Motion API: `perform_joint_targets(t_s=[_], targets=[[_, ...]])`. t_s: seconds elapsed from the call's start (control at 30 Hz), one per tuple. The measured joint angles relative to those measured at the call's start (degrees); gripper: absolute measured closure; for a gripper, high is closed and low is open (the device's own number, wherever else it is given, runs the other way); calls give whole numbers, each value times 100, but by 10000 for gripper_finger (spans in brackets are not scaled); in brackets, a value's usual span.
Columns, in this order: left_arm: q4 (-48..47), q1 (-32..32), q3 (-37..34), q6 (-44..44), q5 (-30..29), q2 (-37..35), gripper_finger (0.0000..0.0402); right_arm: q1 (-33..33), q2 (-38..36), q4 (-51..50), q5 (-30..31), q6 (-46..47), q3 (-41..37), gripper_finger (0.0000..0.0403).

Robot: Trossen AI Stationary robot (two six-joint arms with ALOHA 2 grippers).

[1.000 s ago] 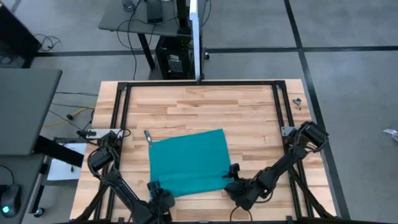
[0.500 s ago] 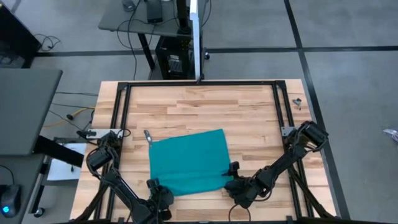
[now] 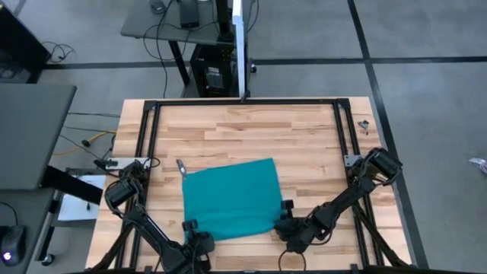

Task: Roll towel
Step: Roll the blue towel

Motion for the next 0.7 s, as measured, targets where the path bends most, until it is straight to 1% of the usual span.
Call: perform_joint_targets(t_s=[0.1, 0.23, 0.3, 0.33, 0.4, 0.43, 0.53, 0.7], targets=[[-6, 0, 180, -44, 176, -84, 399, 0, -89, -7, -316, 127, 63, 389], [762, -23, 181, -334, 860, -418, 400, 15, -367, -38, -886, 499, 42, 397], [1204, -24, -42, -426, 1194, -691, 400, -1, -536, 22, -1228, 618, 16, 397], [1652, -33, -190, -533, 1268, -800, 401, -7, -605, 13, -1398, 710, 2, 397], [2580, -92, -511, -764, 1292, -946, 401, -1, -639, 34, -1633, 893, -38, 399], [2869, -107, -681, -852, 1283, -1034, 401, -1, -646, 64, -1742, 966, -66, 399], [3562, -99, -1086, -1159, 1273, -1288, 401, -2, -720, 78, -2240, 1022, -92, 400], [4190, -75, -1698, -1459, 1459, -1727, 401, -211, -929, 78, -2856, 1063, -83, 401]])
